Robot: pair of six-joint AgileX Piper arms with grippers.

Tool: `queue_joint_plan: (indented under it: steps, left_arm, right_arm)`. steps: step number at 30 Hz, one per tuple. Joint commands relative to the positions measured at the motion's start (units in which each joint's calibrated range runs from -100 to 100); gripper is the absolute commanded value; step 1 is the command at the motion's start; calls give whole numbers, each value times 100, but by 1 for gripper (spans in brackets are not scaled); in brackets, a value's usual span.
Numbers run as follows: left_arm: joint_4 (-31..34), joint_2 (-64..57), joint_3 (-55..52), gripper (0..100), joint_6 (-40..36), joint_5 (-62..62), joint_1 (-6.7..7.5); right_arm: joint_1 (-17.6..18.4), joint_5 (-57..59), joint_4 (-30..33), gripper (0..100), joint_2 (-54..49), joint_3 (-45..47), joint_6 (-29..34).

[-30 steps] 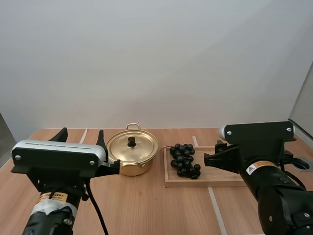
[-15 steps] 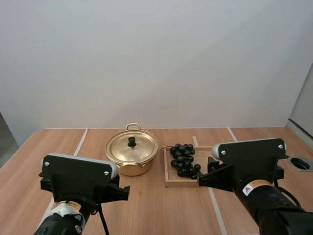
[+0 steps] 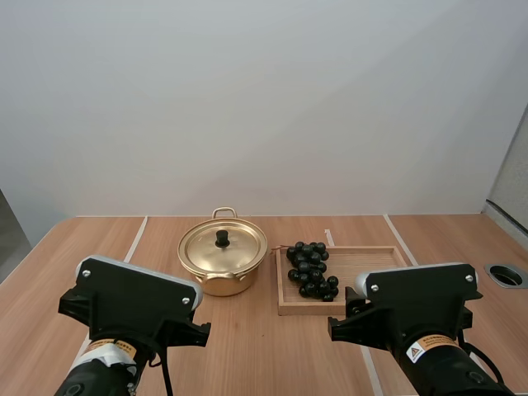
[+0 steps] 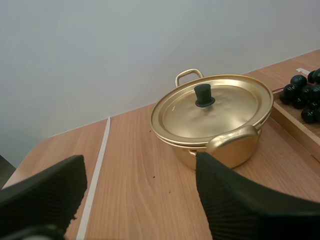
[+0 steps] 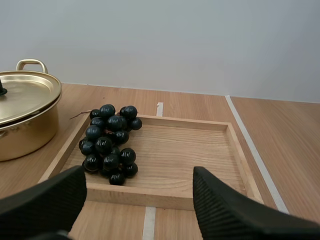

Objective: Open the pot, put the pineapple inside, and close it

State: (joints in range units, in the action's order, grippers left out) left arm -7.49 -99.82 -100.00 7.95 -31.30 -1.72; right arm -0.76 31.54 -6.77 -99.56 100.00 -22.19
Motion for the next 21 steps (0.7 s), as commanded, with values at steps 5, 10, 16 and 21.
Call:
queue_joint_plan:
  steps: [5,10,16,21]
  left_arm:
    - [-306,-18,0,100,-75,-74,-13]
    - [-274,-18,0,80,-75,-74,-13]
    - [152,-18,0,0,-47,-58,-13]
    - [236,-18,0,0,-47,-58,-13]
  right_arm:
    - [5,28,-22,0,-44,0,-48]
    - [-99,28,-22,0,-44,0,-48]
    - [-99,28,-22,0,-44,0,-48]
    - [-99,28,-22,0,-44,0,-48]
